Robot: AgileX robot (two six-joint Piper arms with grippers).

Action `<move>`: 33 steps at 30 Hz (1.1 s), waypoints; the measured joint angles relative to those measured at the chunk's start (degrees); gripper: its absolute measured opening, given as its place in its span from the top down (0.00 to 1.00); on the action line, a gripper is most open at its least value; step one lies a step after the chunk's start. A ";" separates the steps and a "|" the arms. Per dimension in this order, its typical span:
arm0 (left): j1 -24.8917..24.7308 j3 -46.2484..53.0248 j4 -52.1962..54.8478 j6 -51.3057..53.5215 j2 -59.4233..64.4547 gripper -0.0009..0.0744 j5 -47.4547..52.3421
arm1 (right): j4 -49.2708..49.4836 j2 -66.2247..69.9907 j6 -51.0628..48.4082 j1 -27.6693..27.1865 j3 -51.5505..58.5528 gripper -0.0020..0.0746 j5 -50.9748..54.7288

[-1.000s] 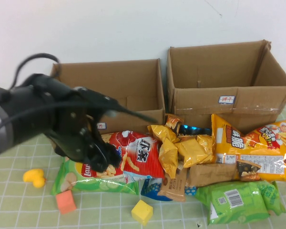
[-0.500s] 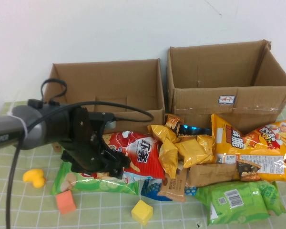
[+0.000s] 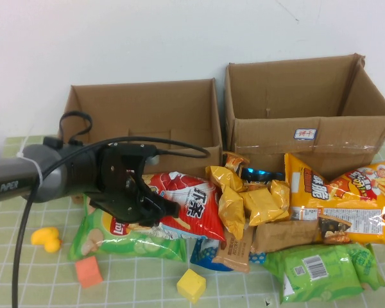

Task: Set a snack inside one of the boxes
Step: Pick up the potato chip, then place the potato chip in the potato chip box

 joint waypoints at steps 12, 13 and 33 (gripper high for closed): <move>-1.99 0.00 0.06 14.81 -18.90 0.80 16.11 | 0.00 0.00 0.00 0.00 0.00 0.98 0.00; -2.24 0.00 0.14 15.30 -21.02 0.80 16.49 | 0.00 0.00 0.00 0.00 0.00 0.98 0.00; 7.99 0.00 6.64 12.71 -23.27 0.80 -9.76 | 0.00 0.00 0.00 0.00 0.00 0.98 0.00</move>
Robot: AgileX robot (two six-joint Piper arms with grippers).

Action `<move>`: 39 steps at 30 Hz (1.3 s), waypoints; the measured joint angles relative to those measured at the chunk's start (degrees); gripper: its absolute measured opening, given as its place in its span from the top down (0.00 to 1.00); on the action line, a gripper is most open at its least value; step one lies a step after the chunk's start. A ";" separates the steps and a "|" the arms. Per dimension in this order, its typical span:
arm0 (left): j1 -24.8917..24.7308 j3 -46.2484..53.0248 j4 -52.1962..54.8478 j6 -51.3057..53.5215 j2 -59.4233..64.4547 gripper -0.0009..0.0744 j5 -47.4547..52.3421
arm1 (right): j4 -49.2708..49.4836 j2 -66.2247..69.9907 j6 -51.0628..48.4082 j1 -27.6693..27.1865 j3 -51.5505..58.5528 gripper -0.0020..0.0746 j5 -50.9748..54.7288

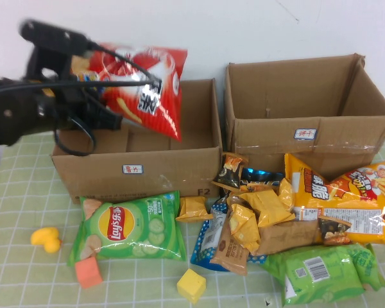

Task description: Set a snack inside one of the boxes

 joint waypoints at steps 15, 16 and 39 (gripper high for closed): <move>2.11 -15.74 0.63 -1.71 22.30 0.24 0.47 | 0.00 0.00 0.00 0.00 0.00 0.98 0.00; 2.27 -16.27 0.76 -1.73 22.08 0.22 1.76 | 0.00 0.00 0.00 0.00 0.00 0.98 0.00; 2.39 21.11 6.39 1.08 -44.99 0.99 8.96 | 0.00 0.00 0.00 0.00 0.00 0.98 0.00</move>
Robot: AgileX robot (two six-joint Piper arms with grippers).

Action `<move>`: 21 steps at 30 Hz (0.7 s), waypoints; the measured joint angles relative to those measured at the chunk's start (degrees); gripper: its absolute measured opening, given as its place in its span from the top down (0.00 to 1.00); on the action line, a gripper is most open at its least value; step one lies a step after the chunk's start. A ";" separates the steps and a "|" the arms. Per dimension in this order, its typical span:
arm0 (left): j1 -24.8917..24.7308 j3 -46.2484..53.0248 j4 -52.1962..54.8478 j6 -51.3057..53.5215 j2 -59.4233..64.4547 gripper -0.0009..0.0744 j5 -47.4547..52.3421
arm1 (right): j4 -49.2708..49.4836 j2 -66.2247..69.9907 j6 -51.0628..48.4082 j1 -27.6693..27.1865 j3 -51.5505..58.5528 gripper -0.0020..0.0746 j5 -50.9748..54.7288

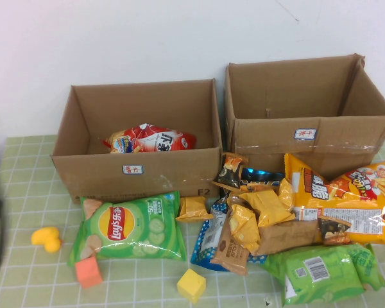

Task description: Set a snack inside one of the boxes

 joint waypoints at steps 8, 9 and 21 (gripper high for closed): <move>0.00 6.59 -0.23 -1.36 -17.80 0.99 11.37 | 0.00 0.00 0.00 0.00 0.00 0.98 0.00; 0.00 7.05 -0.23 -1.36 -19.44 0.99 13.34 | 0.00 0.00 0.00 0.00 0.00 0.98 0.00; 0.00 12.66 0.00 -4.59 -25.59 0.99 23.75 | 0.00 0.00 0.00 0.00 0.00 0.98 0.00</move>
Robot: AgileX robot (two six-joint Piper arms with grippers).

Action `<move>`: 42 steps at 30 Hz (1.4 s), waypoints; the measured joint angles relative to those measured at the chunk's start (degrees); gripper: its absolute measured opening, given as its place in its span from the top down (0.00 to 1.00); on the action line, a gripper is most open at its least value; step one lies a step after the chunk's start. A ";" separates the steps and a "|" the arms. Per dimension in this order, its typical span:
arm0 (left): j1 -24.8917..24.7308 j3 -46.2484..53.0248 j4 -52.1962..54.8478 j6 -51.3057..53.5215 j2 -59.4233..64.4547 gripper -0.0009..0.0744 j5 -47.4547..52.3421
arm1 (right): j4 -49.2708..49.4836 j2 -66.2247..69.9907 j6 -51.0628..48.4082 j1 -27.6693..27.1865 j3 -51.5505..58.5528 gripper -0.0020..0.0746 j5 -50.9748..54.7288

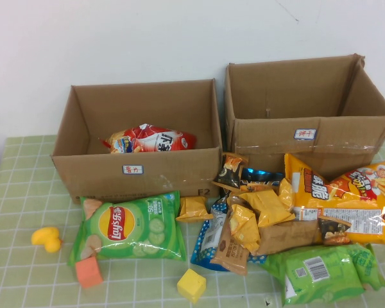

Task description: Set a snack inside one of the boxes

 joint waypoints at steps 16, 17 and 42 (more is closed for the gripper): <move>6.47 31.67 -2.46 -1.44 -12.87 0.99 -36.37 | 0.00 0.00 0.00 0.00 0.00 0.98 0.00; 7.11 32.70 -2.46 -1.73 -13.51 0.99 -36.51 | 0.00 0.00 0.00 0.00 0.00 0.98 0.00; 14.60 34.24 -1.47 -2.86 -17.80 0.99 -28.76 | 0.00 0.00 0.00 0.00 0.00 0.98 0.00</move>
